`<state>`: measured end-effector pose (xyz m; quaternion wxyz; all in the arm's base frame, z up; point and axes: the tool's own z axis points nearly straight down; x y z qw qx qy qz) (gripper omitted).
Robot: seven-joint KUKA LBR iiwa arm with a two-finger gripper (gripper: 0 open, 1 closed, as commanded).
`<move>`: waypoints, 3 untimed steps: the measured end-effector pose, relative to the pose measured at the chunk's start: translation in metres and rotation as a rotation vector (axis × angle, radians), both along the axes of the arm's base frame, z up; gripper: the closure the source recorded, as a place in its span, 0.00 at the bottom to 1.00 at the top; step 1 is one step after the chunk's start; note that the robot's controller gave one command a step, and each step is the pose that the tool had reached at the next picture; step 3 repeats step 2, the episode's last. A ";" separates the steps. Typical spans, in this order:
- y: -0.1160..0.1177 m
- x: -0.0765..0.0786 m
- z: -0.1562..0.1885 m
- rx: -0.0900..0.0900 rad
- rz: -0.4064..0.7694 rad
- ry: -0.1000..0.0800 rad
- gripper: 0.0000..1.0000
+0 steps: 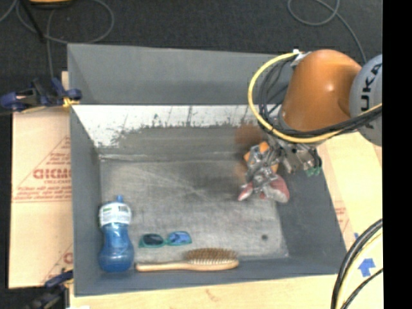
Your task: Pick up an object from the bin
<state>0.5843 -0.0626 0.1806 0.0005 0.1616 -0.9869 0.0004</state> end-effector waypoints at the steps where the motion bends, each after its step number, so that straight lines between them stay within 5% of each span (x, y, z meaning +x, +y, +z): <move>1: 0.021 -0.002 0.013 -0.001 0.051 -0.021 1.00; 2: 0.019 -0.013 0.029 0.002 0.114 0.007 1.00; 3: 0.019 -0.013 0.029 0.002 0.114 0.007 1.00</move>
Offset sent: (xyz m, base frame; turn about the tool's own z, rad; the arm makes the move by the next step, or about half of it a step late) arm -0.0205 0.0061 0.1500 -0.2209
